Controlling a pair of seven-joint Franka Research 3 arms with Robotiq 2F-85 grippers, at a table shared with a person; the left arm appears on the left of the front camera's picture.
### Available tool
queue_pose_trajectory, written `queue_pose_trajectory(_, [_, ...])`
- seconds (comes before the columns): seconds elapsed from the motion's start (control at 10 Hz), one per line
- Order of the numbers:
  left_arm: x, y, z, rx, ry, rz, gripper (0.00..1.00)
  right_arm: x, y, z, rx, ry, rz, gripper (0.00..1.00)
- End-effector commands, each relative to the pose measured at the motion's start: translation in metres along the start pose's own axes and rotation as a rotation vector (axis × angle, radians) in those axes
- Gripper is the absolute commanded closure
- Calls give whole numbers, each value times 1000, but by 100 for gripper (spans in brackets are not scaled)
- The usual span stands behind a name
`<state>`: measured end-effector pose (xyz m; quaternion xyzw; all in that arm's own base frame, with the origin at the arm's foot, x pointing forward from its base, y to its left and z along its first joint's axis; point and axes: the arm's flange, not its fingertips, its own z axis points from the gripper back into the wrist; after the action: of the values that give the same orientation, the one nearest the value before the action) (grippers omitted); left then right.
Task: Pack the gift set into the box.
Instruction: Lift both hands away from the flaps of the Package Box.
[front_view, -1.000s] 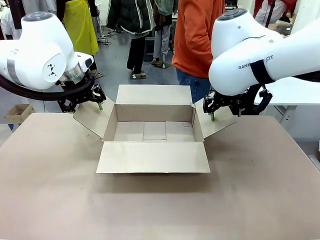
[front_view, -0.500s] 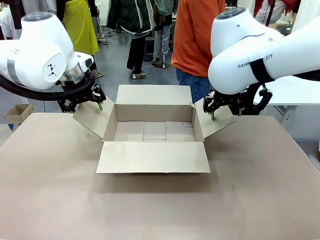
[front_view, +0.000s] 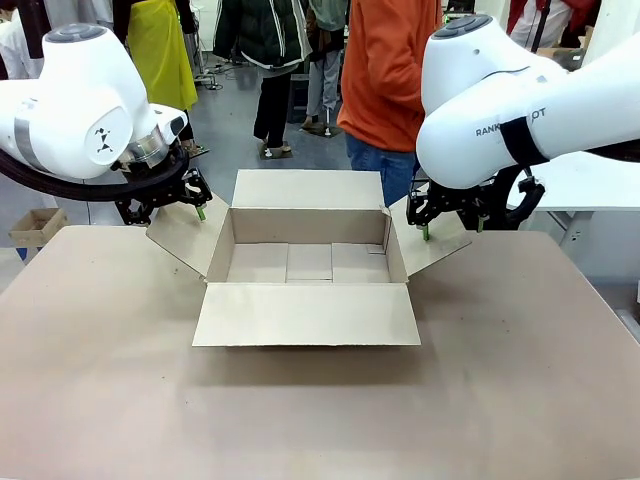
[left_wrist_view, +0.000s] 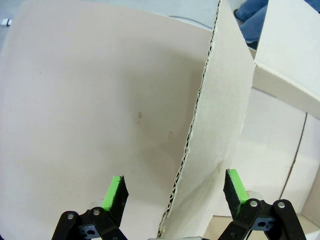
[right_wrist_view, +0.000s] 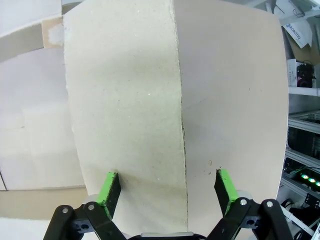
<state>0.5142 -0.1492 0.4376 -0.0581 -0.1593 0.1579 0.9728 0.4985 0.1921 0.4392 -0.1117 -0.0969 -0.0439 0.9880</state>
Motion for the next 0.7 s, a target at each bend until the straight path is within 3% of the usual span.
queue_pose_trajectory(0.0, [-1, -3, 1, 20, -6, 15, 0, 3, 1, 2, -25, -12, -18, 0])
queue_pose_trajectory(0.6, [-1, -3, 1, 20, -6, 15, 0, 3, 1, 2, -25, -12, -18, 0])
